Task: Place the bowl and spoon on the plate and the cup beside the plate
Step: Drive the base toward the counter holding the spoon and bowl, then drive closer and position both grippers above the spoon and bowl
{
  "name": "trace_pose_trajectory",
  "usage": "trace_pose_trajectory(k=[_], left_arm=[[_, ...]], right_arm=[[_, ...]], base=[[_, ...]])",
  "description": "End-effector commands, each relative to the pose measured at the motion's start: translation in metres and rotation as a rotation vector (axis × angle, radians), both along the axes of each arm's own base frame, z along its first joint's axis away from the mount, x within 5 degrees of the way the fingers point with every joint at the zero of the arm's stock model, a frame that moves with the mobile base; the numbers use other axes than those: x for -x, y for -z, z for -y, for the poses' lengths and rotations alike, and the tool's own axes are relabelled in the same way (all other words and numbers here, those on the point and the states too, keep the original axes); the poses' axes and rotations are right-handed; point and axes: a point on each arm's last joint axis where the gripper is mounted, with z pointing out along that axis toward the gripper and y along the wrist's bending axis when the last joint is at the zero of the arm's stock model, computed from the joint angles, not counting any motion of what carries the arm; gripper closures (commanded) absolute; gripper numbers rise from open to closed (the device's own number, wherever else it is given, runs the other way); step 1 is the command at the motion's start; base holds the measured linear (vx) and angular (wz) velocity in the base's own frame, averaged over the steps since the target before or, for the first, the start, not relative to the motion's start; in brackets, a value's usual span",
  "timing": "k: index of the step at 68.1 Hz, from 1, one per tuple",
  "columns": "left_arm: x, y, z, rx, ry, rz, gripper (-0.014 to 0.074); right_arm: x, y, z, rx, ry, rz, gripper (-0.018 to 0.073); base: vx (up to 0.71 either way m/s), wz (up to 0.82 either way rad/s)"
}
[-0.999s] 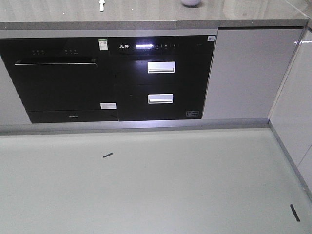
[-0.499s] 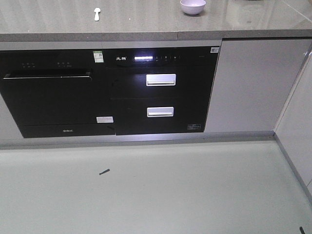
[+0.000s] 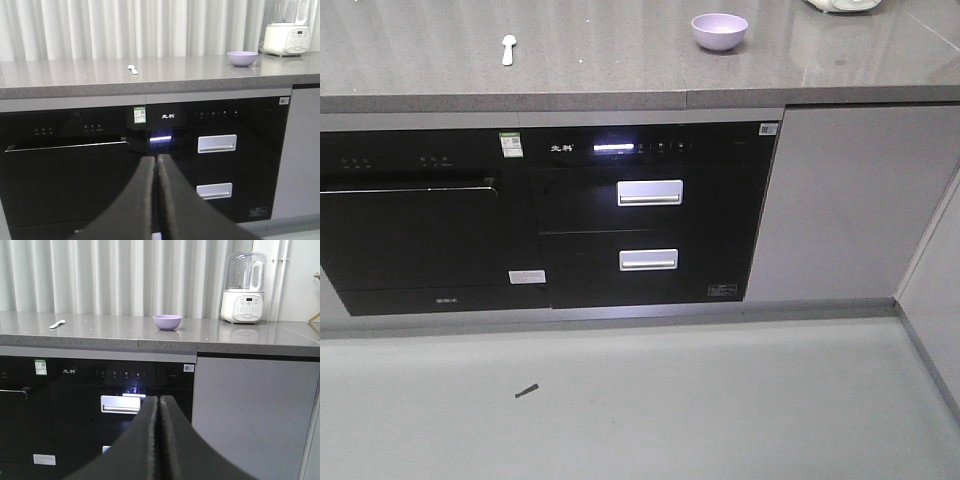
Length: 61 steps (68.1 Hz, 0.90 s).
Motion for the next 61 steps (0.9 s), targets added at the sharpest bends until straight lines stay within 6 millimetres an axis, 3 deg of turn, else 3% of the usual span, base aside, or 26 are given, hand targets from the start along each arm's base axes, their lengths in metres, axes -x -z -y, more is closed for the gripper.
trace_pose_trajectory(k=[1, 61], left_arm=[[0.0023, -0.0143, 0.0009, 0.012, 0.014, 0.114, 0.0603], [0.0023, -0.0143, 0.0009, 0.012, 0.014, 0.114, 0.0603]], right_arm=[[0.001, -0.0049, 0.0003, -0.005, 0.005, 0.08, 0.0562], [0.001, -0.0049, 0.0003, -0.005, 0.005, 0.08, 0.0562]], base=[[0.25, 0.01], [0.28, 0.05]])
